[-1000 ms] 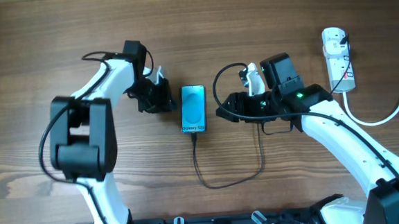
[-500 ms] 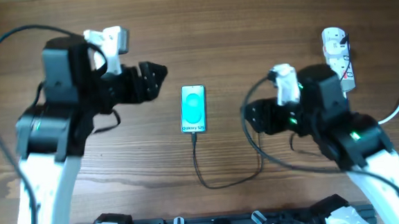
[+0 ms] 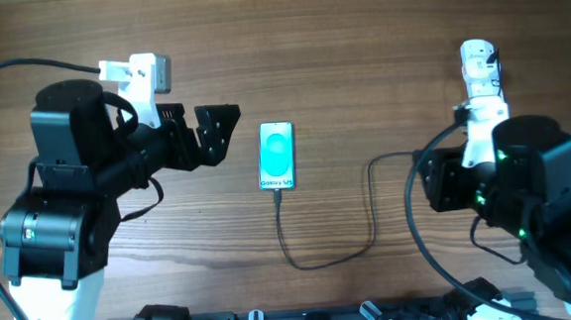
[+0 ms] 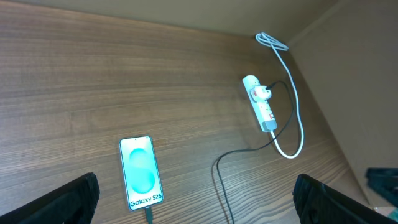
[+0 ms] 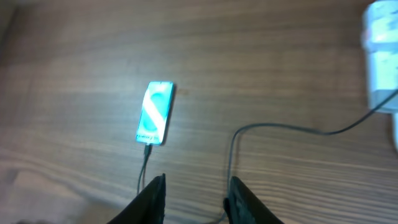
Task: Plug charger to phone and switch on socket
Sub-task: 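Raise the left gripper and move the right gripper toward the power strip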
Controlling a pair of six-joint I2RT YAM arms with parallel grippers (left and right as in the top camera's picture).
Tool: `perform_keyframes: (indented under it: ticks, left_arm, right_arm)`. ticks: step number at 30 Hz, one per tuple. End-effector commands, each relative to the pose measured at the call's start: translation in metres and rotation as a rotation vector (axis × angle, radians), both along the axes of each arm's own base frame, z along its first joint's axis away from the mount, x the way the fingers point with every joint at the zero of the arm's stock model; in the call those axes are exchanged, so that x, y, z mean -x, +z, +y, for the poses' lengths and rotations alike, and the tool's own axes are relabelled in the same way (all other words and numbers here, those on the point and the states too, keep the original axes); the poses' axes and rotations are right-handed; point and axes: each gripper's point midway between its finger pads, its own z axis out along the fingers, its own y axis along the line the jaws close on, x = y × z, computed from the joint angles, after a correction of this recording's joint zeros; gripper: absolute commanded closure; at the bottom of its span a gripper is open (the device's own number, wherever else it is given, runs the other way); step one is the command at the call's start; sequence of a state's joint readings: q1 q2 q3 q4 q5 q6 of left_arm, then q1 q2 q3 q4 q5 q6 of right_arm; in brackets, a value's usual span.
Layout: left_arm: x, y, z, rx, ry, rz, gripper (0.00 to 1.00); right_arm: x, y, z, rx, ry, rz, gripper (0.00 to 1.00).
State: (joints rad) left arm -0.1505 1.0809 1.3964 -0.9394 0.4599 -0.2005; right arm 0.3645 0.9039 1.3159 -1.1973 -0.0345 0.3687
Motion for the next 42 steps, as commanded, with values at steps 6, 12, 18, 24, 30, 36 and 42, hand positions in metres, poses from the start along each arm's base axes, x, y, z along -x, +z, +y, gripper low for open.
perform_keyframes:
  ticks: [6, 12, 18, 24, 30, 36, 42]
  left_arm:
    - [-0.002, 0.002, 0.003, -0.008, 0.010, -0.008, 0.00]
    - [-0.003, 0.002, 0.003, -0.009, 0.010, -0.007, 0.00]
    - [-0.003, 0.002, 0.003, -0.009, 0.010, -0.007, 0.00]
    - [-0.003, 0.002, 0.003, -0.009, 0.010, -0.007, 0.00]
    - [-0.003, 0.002, 0.003, -0.008, 0.010, -0.006, 0.00]
    - [-0.003, 0.002, 0.003, -0.009, 0.010, -0.007, 0.00]
    - [-0.003, 0.002, 0.003, -0.009, 0.010, -0.007, 0.00]
  right_arm:
    - [-0.008, 0.013, -0.039, 0.071, -0.188, -0.041, 0.73]
    - [-0.014, 0.014, -0.068, 0.074, -0.313, -0.045, 0.74]
    - [-0.036, 0.007, -0.092, 0.054, -0.353, -0.017, 0.75]
    - [-0.079, -0.021, -0.126, -0.061, -0.390, 0.080, 0.76]
    - [-0.106, -0.038, -0.171, -0.141, -0.470, 0.088, 0.80]
    - [-0.115, -0.025, -0.207, -0.173, -0.554, -0.004, 0.96]
    - [-0.123, 0.000, -0.234, -0.189, -0.595, -0.048, 0.96]
